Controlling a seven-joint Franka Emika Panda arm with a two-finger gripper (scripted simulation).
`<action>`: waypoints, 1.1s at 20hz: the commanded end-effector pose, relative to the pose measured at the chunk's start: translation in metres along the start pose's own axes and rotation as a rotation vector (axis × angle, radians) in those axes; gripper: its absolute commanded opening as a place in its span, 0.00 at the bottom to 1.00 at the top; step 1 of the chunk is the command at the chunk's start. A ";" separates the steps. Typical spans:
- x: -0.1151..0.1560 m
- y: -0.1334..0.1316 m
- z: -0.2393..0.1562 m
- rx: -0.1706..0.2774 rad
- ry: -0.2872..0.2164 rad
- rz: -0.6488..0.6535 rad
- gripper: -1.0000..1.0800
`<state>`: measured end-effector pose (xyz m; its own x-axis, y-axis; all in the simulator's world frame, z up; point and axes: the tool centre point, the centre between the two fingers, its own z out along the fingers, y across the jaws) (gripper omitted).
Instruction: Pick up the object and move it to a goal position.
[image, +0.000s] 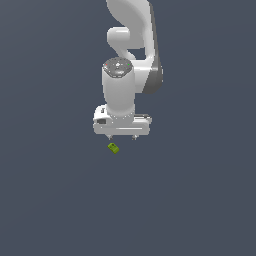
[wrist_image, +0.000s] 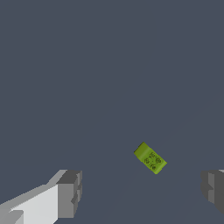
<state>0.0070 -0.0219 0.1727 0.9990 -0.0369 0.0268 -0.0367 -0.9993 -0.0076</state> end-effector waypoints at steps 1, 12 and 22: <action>0.000 0.000 0.000 0.000 0.000 0.000 0.96; 0.010 0.005 -0.020 -0.012 0.045 -0.040 0.96; 0.007 0.009 -0.010 -0.015 0.038 -0.093 0.96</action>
<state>0.0141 -0.0300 0.1853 0.9969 0.0422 0.0668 0.0416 -0.9991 0.0100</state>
